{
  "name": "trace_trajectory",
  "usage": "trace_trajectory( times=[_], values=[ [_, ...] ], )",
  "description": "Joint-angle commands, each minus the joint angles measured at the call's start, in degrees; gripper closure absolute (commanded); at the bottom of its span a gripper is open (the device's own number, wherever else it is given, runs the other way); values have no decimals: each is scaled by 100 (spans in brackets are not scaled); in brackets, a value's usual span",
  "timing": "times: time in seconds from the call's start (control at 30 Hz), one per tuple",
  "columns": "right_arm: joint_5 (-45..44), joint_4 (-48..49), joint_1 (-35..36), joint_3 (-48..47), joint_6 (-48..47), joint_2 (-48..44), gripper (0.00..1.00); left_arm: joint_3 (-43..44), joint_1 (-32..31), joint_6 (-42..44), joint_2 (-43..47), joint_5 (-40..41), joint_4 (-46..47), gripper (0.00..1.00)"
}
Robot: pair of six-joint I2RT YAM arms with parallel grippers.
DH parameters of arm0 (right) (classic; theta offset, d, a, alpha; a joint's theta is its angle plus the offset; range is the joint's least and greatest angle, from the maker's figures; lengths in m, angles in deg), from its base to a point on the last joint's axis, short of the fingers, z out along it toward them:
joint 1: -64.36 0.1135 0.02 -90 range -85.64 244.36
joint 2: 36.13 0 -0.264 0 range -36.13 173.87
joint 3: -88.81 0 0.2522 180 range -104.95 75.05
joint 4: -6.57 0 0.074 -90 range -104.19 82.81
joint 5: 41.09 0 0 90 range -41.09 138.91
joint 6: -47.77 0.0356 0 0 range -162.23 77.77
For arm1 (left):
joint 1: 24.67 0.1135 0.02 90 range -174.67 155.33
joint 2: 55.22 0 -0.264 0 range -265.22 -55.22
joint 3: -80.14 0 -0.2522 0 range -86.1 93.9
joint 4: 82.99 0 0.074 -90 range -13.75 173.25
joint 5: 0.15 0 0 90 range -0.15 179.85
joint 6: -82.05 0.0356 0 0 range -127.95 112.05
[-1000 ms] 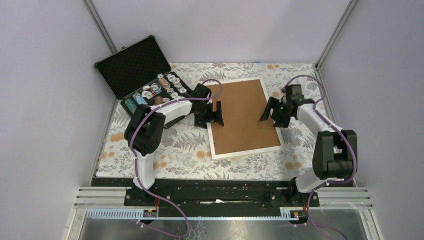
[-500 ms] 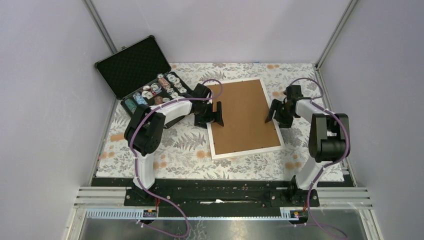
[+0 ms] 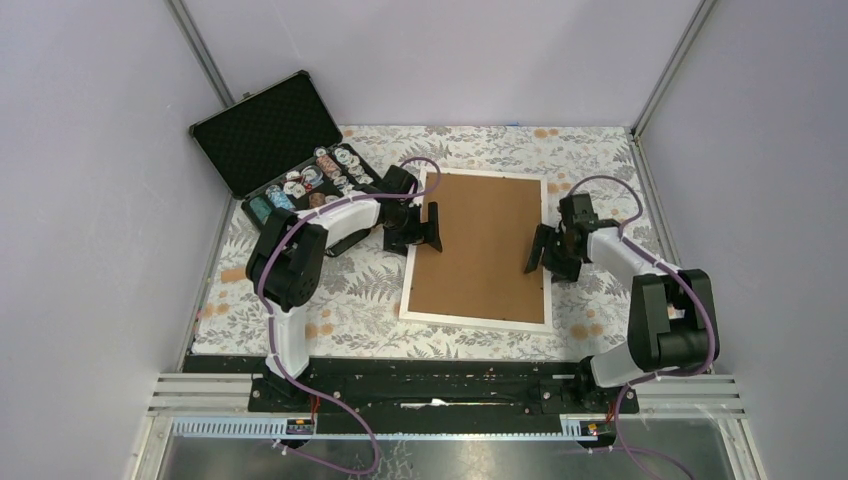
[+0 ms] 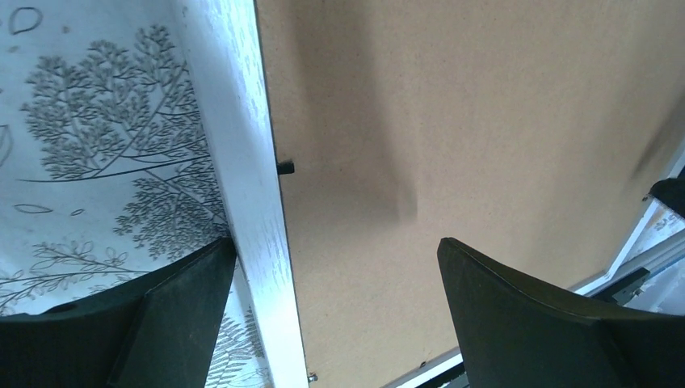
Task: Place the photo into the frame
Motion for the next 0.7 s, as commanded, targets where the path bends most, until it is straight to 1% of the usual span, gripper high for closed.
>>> trace_trajectory(
  times=[0.0, 0.1, 0.2, 0.27, 0.37, 0.5, 0.67],
  values=[
    [-520, -597, -235, -1134, 46, 199, 30, 132, -175, -67, 131, -484, 524, 1],
    [-401, -846, -464, -1675, -217, 578, 43, 163, -175, -39, 130, -424, 468, 1],
    [-460, -869, -513, -1943, -336, 830, 49, 173, -162, -48, 137, -456, 466, 1],
    [-556, -959, -526, -2148, -387, 1068, 57, 176, -157, -52, 148, -475, 469, 1],
    [-775, -921, -557, -2358, -383, 1328, 65, 165, -148, -55, 150, -479, 471, 1],
    [-768, -936, -612, -2612, -449, 1684, 75, 165, -142, -47, 157, -472, 469, 1],
    [-740, -849, -643, -2536, -512, 1727, 76, 165, -140, -52, 168, -468, 475, 1]
  ],
)
